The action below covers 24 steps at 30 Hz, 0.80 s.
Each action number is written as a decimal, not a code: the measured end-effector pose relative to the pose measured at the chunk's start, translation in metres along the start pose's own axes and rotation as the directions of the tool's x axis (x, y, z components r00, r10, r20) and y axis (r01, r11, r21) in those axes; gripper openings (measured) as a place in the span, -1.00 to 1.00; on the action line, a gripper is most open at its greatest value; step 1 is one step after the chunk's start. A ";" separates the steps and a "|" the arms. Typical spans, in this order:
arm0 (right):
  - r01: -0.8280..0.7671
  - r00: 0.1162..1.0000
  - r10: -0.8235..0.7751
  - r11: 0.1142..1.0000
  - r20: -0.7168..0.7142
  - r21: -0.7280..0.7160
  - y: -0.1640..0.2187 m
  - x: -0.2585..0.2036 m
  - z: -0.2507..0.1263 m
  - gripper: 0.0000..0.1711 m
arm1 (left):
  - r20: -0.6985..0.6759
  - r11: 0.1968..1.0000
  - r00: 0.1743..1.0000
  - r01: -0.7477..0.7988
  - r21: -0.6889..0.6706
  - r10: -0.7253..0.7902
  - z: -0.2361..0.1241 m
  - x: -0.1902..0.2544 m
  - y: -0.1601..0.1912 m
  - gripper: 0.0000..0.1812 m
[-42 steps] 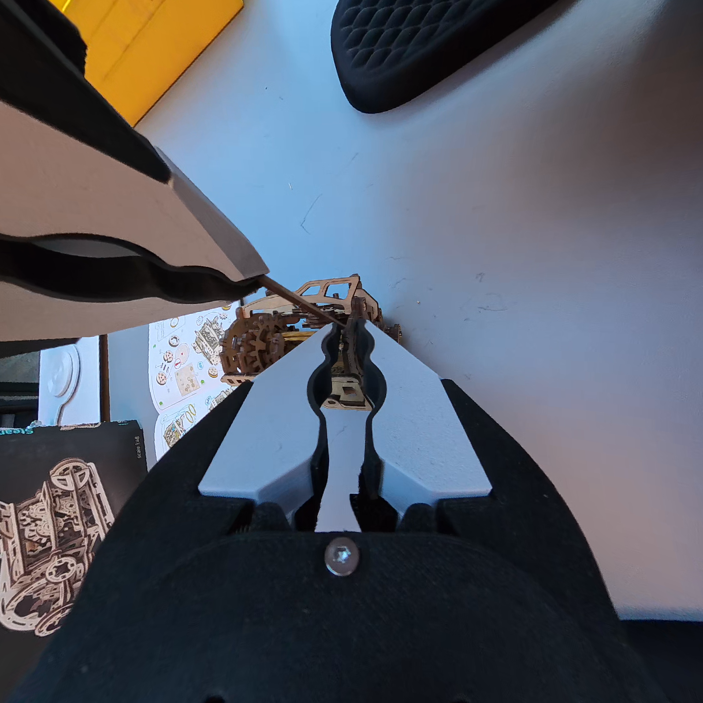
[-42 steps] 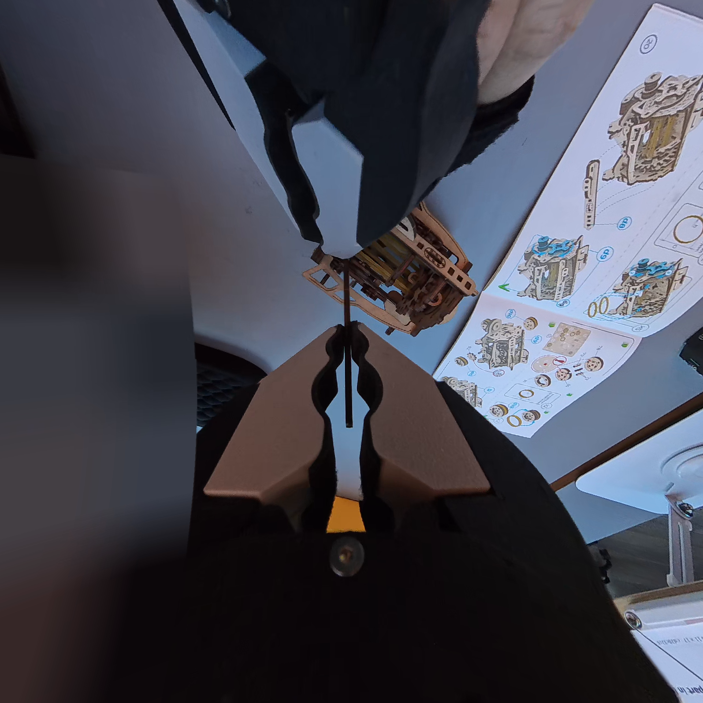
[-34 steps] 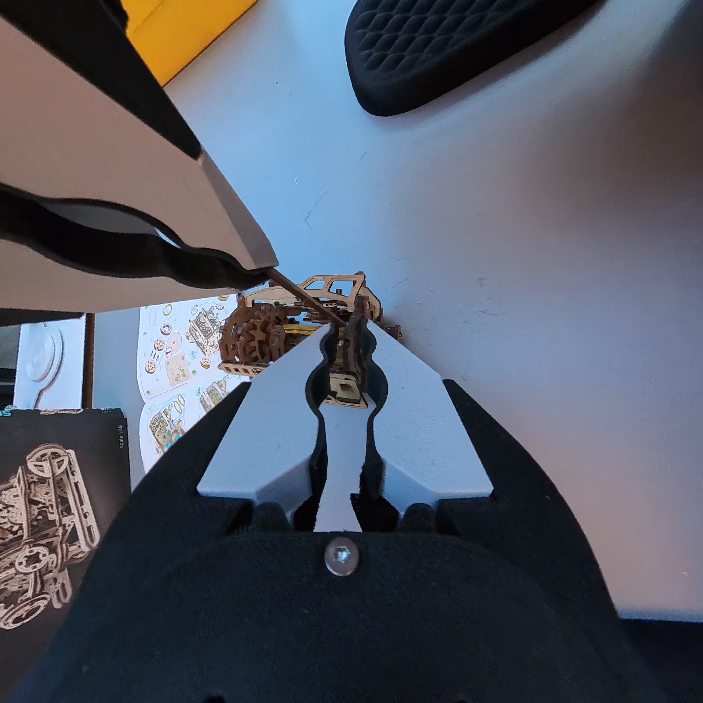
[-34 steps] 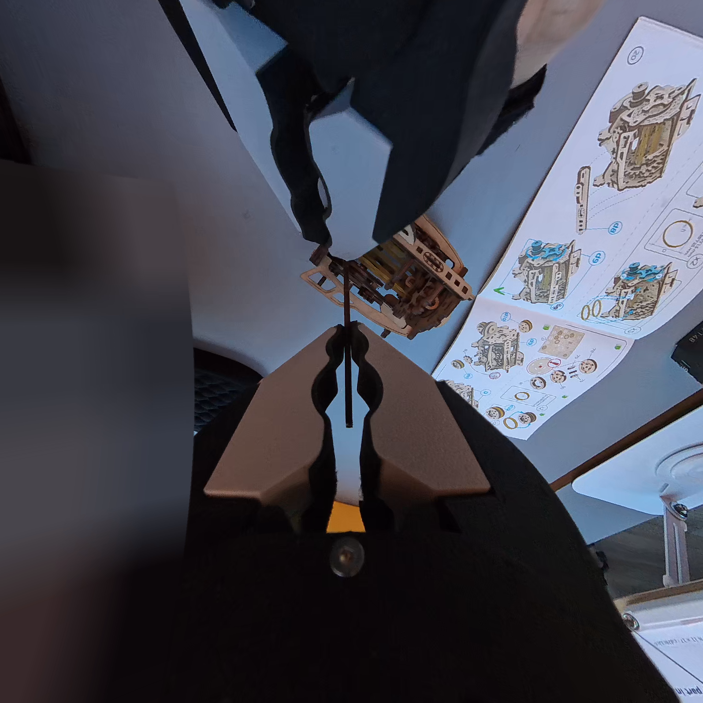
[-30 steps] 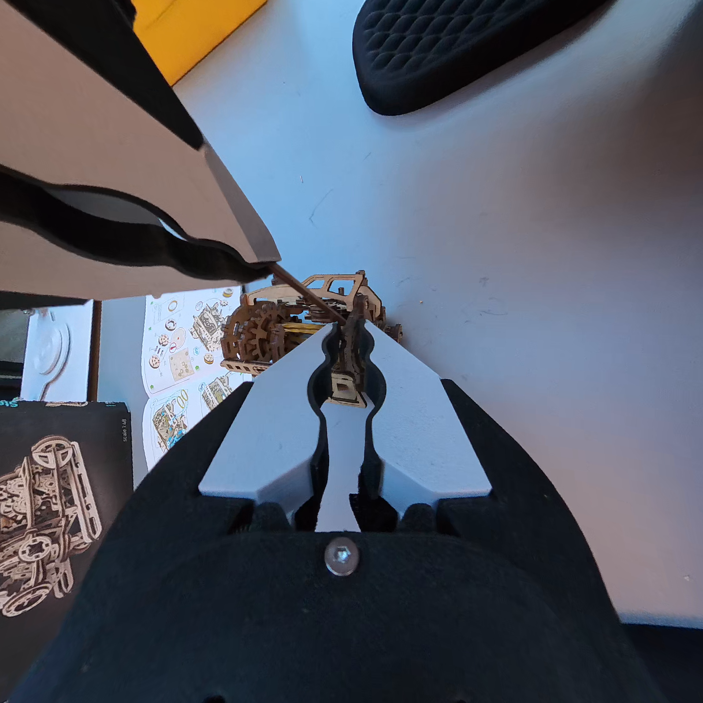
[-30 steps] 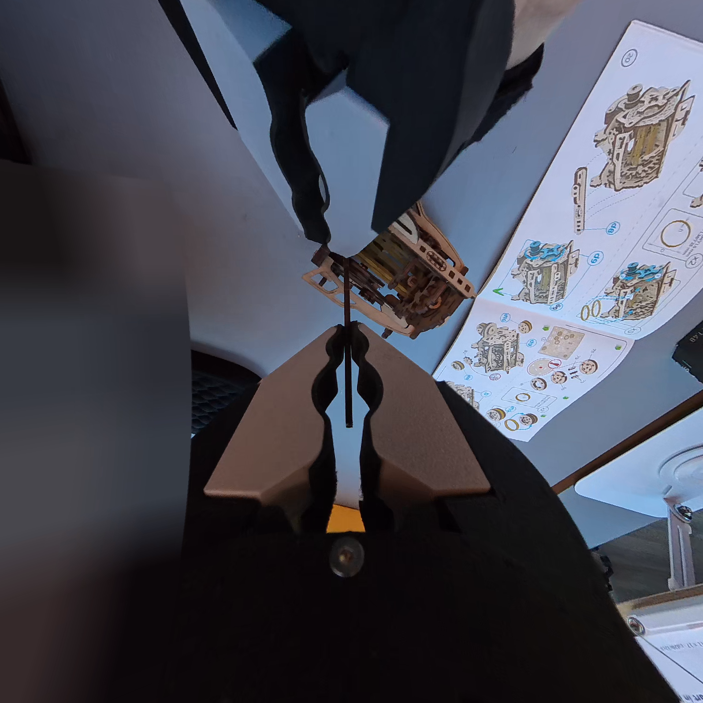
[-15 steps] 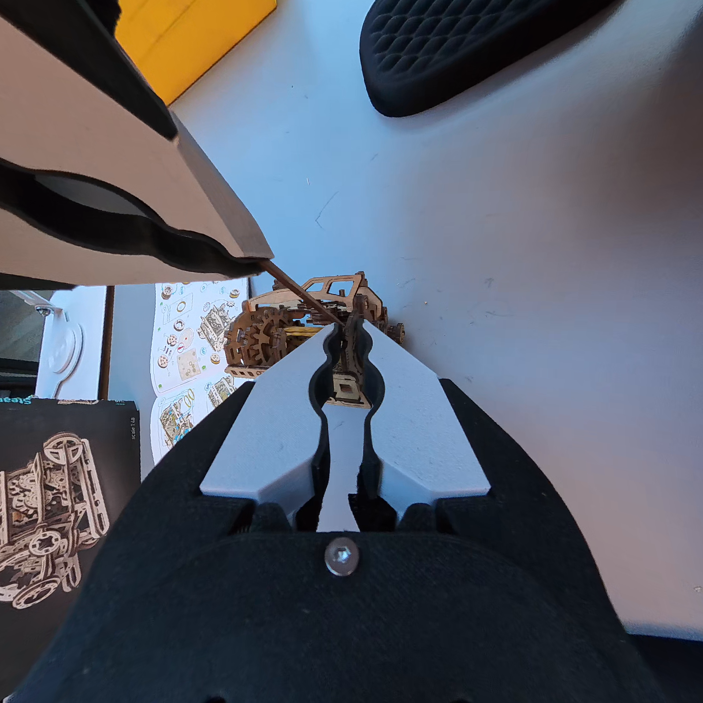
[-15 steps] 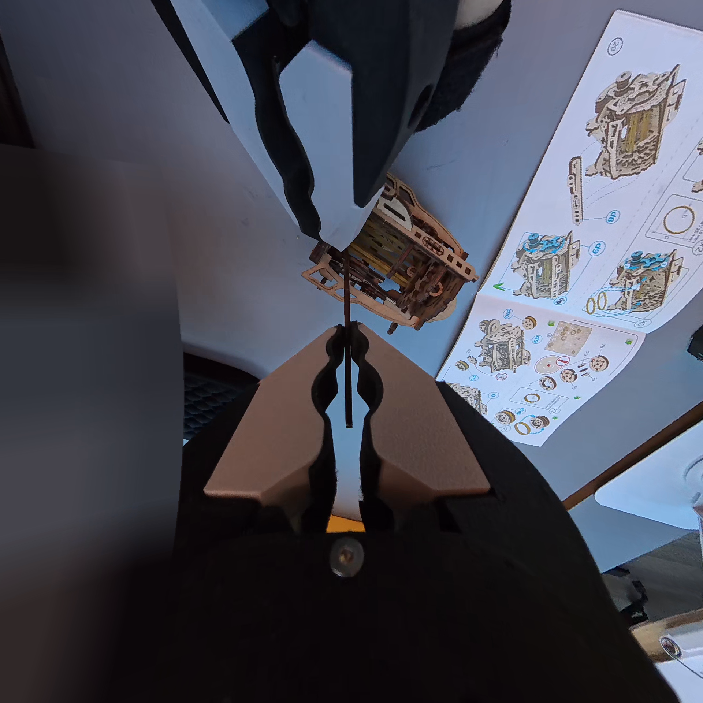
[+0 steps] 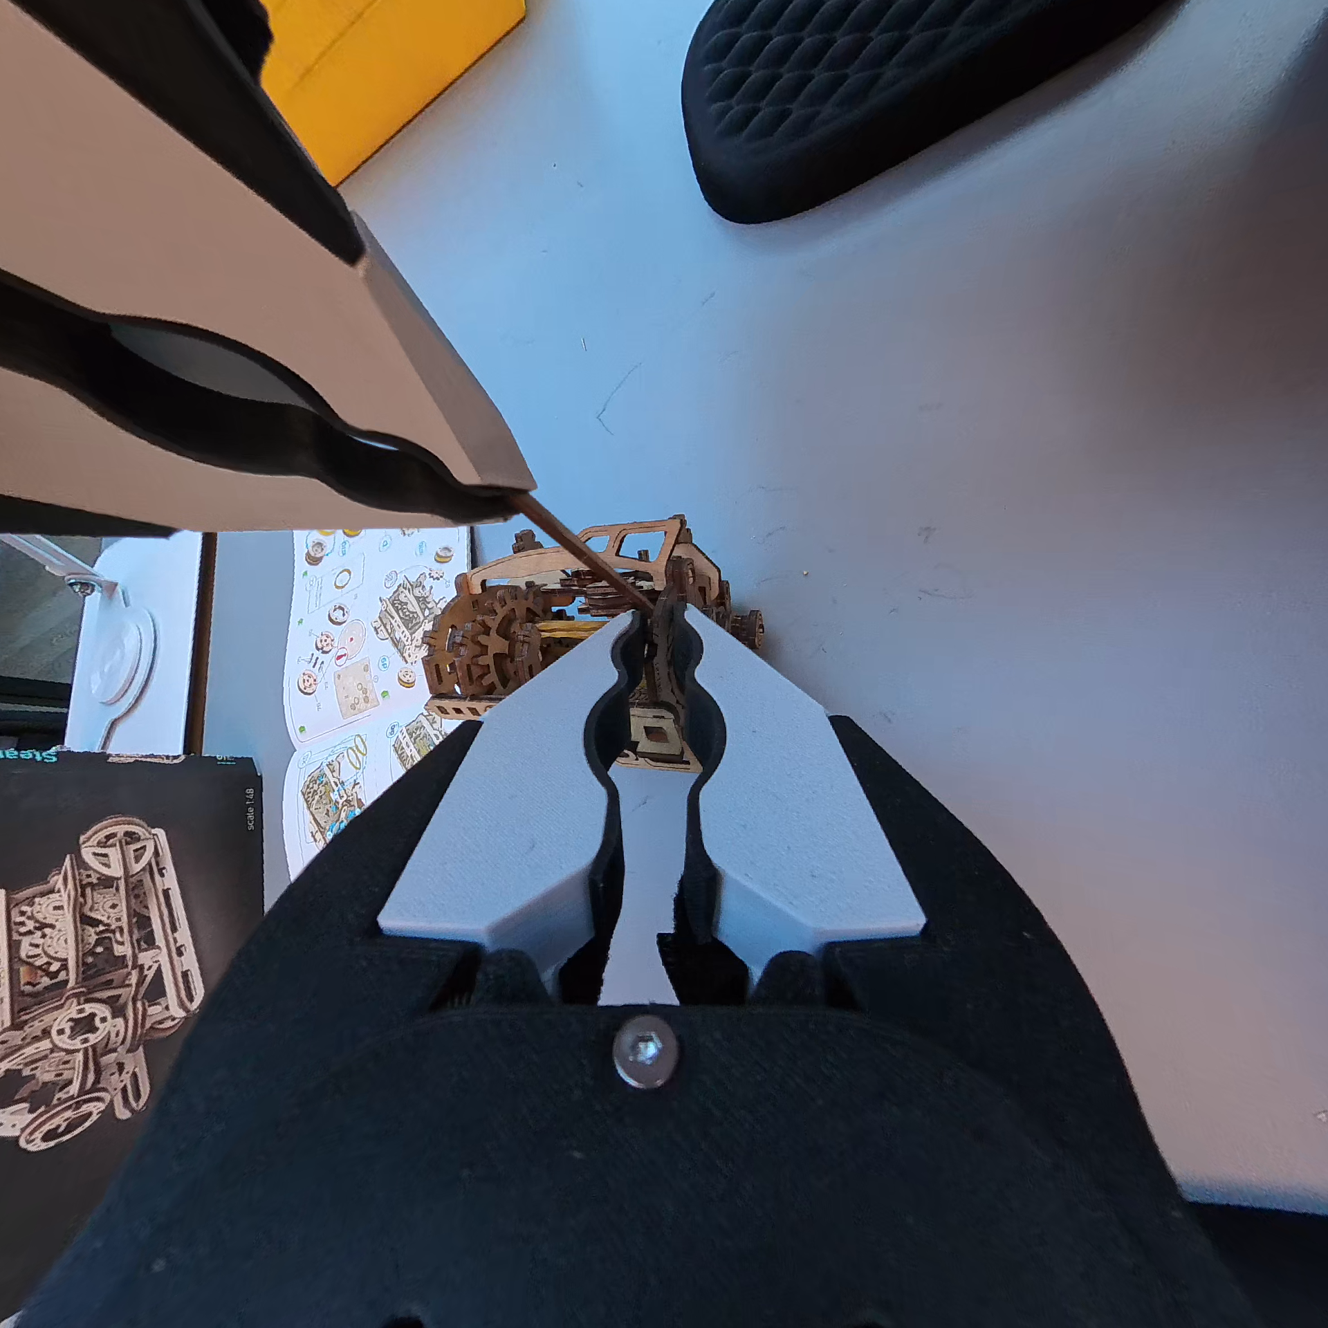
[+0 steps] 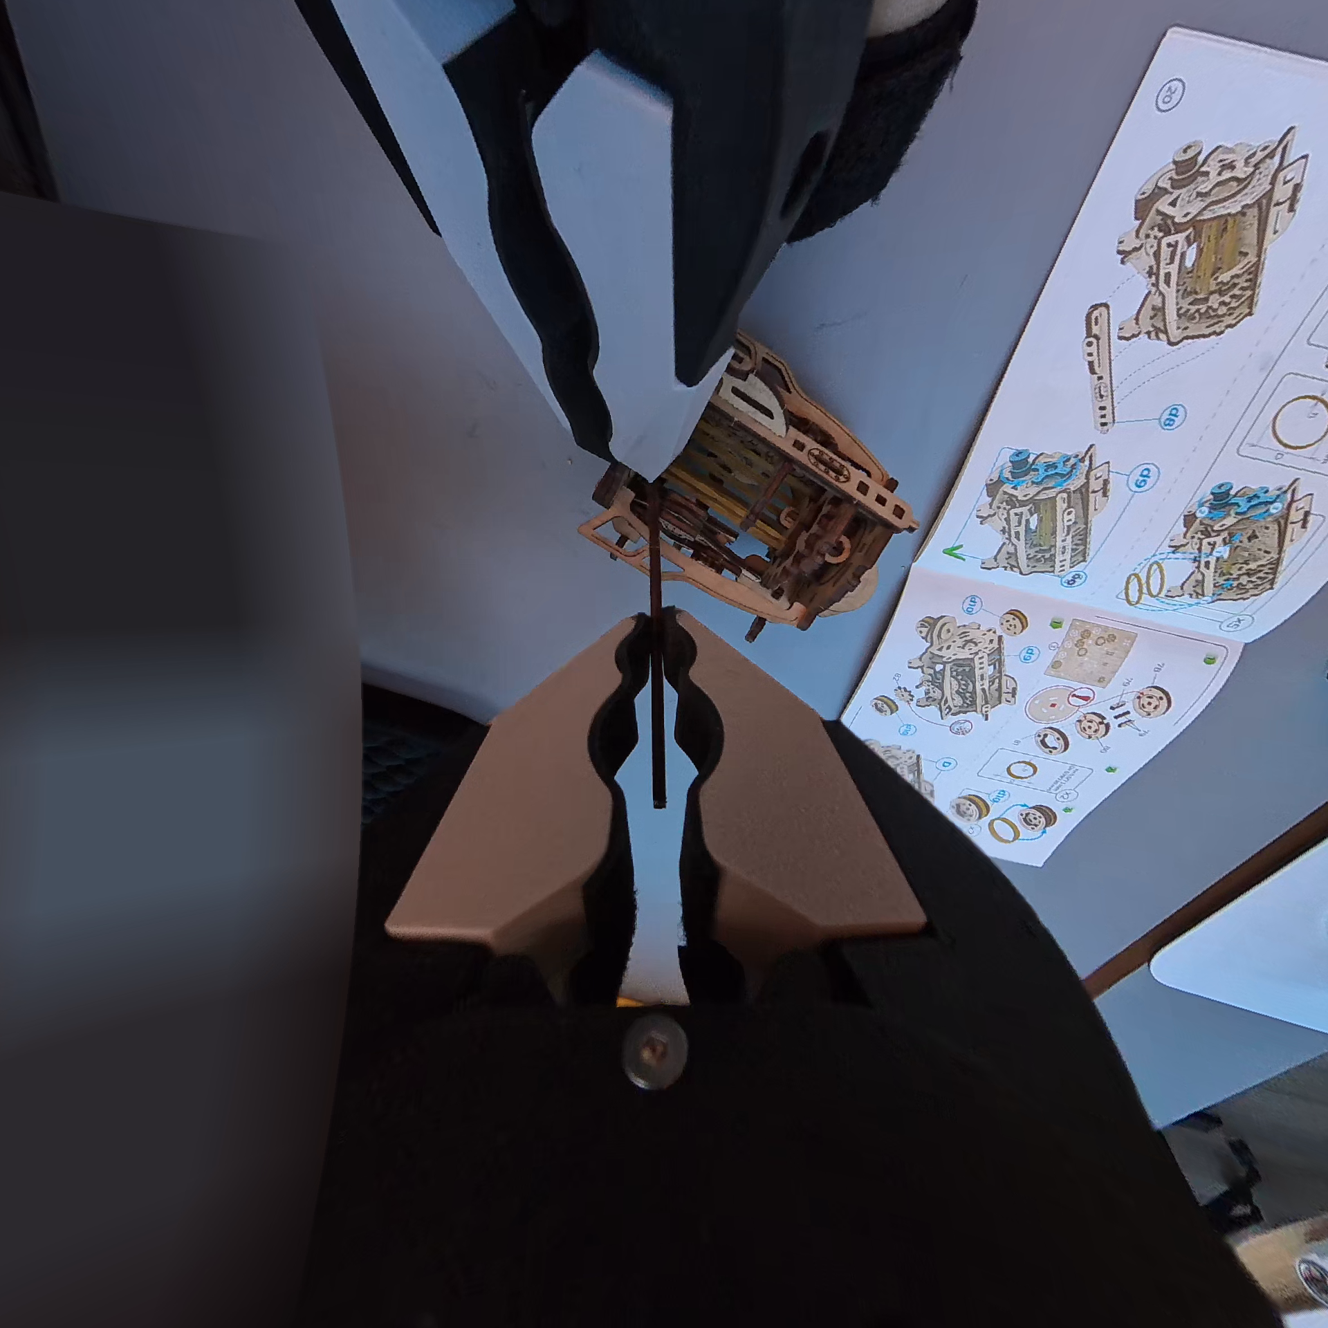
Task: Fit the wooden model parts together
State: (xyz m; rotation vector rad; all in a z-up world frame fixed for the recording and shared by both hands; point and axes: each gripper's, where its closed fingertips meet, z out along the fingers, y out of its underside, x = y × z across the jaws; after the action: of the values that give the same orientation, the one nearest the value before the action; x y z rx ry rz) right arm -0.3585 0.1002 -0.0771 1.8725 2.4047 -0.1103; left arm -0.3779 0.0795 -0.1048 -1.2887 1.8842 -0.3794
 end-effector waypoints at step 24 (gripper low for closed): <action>-0.033 0.999 0.032 0.998 0.017 0.055 0.003 0.002 -0.001 -0.99 | 0.000 1.000 1.000 0.008 -0.002 -0.008 -0.001 -0.001 0.002 -0.95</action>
State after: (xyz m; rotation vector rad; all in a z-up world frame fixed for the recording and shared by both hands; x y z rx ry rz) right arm -0.3560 0.1032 -0.0767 1.9256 2.3829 -0.1914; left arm -0.3796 0.0810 -0.1050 -1.2979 1.8805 -0.3815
